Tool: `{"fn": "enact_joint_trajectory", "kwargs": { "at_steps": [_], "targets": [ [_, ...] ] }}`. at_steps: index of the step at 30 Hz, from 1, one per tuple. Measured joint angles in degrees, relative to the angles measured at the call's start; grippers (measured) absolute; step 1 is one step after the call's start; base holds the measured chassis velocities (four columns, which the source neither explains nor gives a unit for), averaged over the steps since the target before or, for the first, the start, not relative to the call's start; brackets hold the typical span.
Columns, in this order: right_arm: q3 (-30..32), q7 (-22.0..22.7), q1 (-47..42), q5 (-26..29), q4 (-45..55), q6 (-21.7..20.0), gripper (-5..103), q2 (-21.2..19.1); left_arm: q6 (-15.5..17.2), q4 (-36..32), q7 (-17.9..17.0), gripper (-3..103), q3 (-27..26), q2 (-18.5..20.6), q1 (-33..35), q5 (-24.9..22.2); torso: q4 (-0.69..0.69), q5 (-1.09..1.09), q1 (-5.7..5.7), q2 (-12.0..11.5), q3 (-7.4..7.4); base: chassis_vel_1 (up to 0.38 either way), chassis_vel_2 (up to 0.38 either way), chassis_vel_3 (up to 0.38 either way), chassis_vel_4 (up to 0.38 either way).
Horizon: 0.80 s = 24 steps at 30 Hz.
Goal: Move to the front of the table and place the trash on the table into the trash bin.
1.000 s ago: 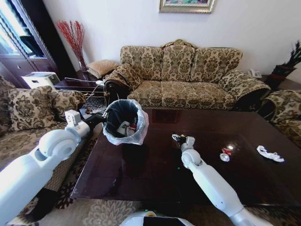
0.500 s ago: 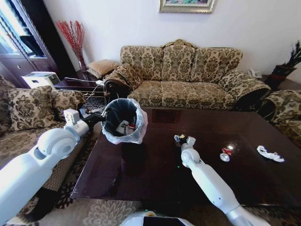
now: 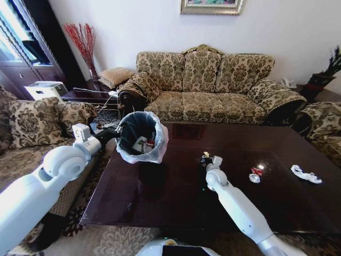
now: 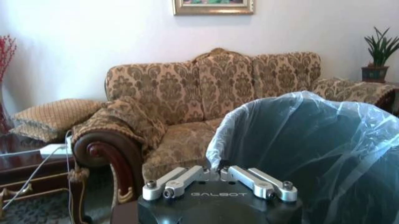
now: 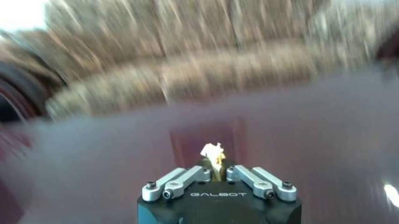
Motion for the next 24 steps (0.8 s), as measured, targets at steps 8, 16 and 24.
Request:
{"fn": "enact_joint_trajectory", "kwargs": {
  "at_steps": [8, 16, 24],
  "targets": [
    [-2.0, -6.4, 13.6, 9.2, 22.6, 0.6, 0, -15.7, 0.0, 0.0, 0.0, 3, 2.0, 0.2, -0.9, -0.3, 0.0, -0.04, 0.0, 0.0, -0.01, 0.0, 0.0, 0.0, 0.0],
    [-11.2, -19.1, 36.1, 31.8, 33.3, -0.9, 0, -20.5, 0.7, 0.2, 0.1, 3, 3.6, -0.6, -0.2, 0.2, 0.02, -0.07, 0.0, 0.0, -0.01, 0.0, 0.0, 0.0, 0.0],
    [-27.7, -19.0, 44.9, 35.3, 33.9, -2.6, 0, -15.5, 0.8, 0.2, 0.2, 3, 3.6, -0.8, -0.8, 0.1, 0.02, -0.02, 0.0, 0.0, 0.0, 0.0, 0.0, 0.0, 0.0]
  ]
}}
